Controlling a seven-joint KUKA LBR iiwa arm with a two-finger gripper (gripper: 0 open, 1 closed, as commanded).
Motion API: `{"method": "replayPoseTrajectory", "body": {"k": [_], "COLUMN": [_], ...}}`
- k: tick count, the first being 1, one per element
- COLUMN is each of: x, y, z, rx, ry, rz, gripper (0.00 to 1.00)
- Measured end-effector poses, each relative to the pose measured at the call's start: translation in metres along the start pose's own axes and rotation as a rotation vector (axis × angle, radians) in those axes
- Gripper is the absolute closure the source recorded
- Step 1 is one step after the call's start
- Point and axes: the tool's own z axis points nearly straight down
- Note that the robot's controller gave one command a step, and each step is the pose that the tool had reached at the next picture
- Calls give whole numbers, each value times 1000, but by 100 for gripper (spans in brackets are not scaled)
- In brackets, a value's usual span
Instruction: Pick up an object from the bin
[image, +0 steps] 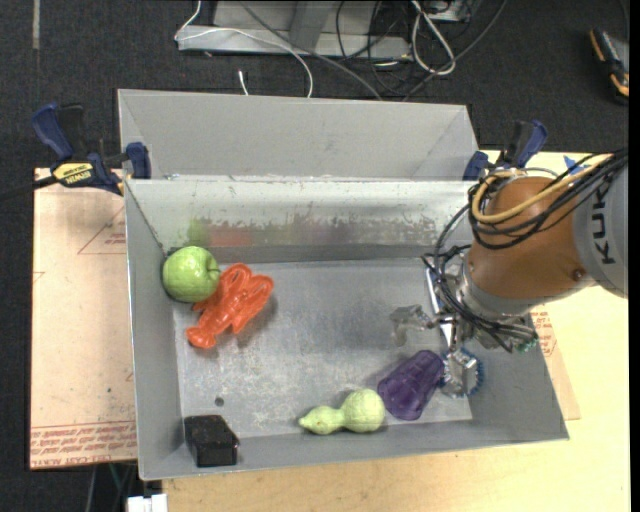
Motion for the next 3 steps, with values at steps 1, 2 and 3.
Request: {"method": "replayPoseTrajectory", "body": {"k": [1, 2, 3], "x": [23, -5, -5], "y": [29, 8, 8], "z": [49, 47, 47], "rx": [16, 6, 6], "ry": [-13, -7, -7], "rz": [-308, -190, -190], "gripper": [0, 100, 100]}}
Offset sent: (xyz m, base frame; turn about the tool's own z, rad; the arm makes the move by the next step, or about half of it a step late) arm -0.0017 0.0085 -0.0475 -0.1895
